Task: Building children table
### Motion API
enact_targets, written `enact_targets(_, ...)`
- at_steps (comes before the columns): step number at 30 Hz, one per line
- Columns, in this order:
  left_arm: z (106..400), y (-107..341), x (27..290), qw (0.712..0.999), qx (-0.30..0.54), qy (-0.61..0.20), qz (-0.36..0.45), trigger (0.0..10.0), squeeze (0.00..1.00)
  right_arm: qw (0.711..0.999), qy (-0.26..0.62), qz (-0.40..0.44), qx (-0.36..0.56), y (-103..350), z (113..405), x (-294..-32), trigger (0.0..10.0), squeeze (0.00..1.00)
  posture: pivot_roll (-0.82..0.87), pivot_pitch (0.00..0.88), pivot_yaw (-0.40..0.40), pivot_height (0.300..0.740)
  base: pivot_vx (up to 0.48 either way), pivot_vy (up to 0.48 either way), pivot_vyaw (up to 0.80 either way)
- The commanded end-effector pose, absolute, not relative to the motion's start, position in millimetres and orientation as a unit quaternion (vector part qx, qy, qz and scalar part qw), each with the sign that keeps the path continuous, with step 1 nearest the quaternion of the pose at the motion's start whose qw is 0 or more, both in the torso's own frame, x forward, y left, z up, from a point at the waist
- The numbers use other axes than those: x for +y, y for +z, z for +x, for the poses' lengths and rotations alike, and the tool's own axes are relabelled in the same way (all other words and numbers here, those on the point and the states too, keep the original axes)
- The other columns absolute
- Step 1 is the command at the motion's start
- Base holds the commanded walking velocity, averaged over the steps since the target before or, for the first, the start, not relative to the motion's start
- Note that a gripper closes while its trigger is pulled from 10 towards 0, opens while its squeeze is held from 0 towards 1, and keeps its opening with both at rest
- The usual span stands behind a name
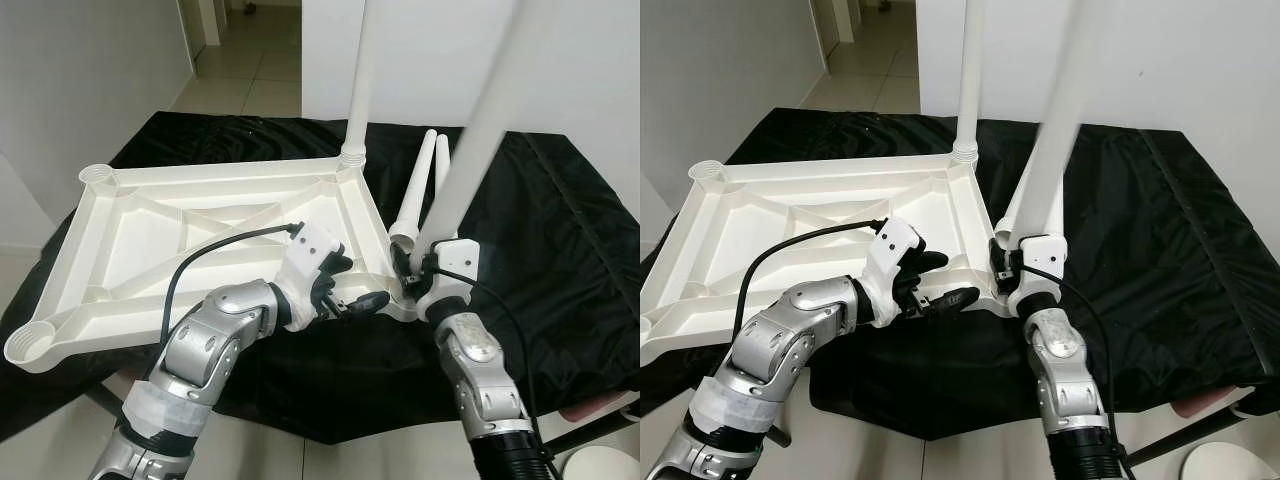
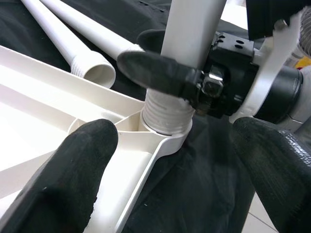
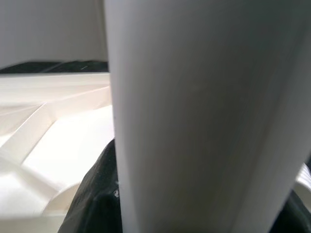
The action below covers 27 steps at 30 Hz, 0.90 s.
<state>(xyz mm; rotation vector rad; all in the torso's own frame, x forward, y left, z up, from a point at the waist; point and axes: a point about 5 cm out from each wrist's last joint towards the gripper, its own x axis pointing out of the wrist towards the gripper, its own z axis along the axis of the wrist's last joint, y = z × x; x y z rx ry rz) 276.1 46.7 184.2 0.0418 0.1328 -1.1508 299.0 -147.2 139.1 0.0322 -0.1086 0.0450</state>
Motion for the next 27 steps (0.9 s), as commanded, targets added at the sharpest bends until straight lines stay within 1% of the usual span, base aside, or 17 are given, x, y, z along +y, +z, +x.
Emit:
enact_targets(1,280,185,47,0.849,0.064,-0.523,0.028,10.0,0.00,0.998,-0.037,0.028,0.030,109,296,-155,10.0,0.00,0.00,0.017,0.022,0.740,0.000,0.000,0.00)
enact_targets(5,280,185,47,0.849,0.064,-0.524,0.028,10.0,0.00,0.998,-0.046,0.034,0.030,109,297,-153,10.0,0.00,-0.01,0.015,0.021,0.740,0.000,0.000,0.00)
enact_targets(7,279,185,46,0.849,0.064,-0.524,0.028,10.0,0.00,0.997,-0.063,0.043,0.031,110,298,-152,10.0,0.00,-0.01,0.011,0.019,0.740,0.000,0.000,0.00)
enact_targets(8,279,185,46,0.848,0.064,-0.525,0.028,10.0,0.00,0.995,-0.086,0.048,0.033,111,300,-151,10.0,0.00,-0.01,0.009,0.017,0.740,0.000,0.000,0.00)
enact_targets(9,279,185,46,0.848,0.064,-0.525,0.028,10.0,0.00,0.995,-0.086,0.048,0.033,111,300,-151,10.0,0.00,-0.01,0.009,0.017,0.740,0.000,0.000,0.00)
enact_targets(10,279,184,46,0.848,0.064,-0.525,0.028,10.0,0.00,0.992,-0.108,0.049,0.033,112,301,-150,10.0,0.00,-0.01,0.007,0.015,0.740,0.000,0.000,0.00)
enact_targets(16,279,184,45,0.849,0.063,-0.523,0.027,10.0,0.00,0.986,-0.164,0.023,0.028,116,302,-145,10.0,0.00,0.00,0.003,0.009,0.740,0.000,0.000,0.00)
enact_targets(20,279,184,46,0.849,0.063,-0.523,0.027,10.0,0.00,0.986,-0.161,0.017,0.028,116,302,-144,10.0,0.00,0.00,0.003,0.009,0.740,0.000,0.000,0.00)
enact_targets(21,279,185,47,0.851,0.062,-0.520,0.026,10.0,0.00,0.996,-0.088,-0.004,0.011,113,295,-132,10.0,0.00,0.00,0.000,0.003,0.740,0.000,0.000,0.00)
enact_targets(22,279,184,47,0.852,0.062,-0.520,0.025,10.0,0.00,0.997,-0.071,-0.008,0.010,111,293,-130,10.0,0.00,0.00,0.000,0.003,0.740,0.000,0.000,0.00)
enact_targets(24,279,184,47,0.852,0.062,-0.519,0.025,10.0,0.00,0.998,-0.065,-0.014,0.009,110,291,-130,10.0,0.00,0.00,0.000,0.003,0.740,0.000,0.000,0.00)
enact_targets(27,278,184,47,0.852,0.063,-0.519,0.026,10.0,0.00,0.997,-0.080,-0.024,0.004,110,289,-137,10.0,0.00,0.00,0.000,0.005,0.740,0.000,0.000,0.00)
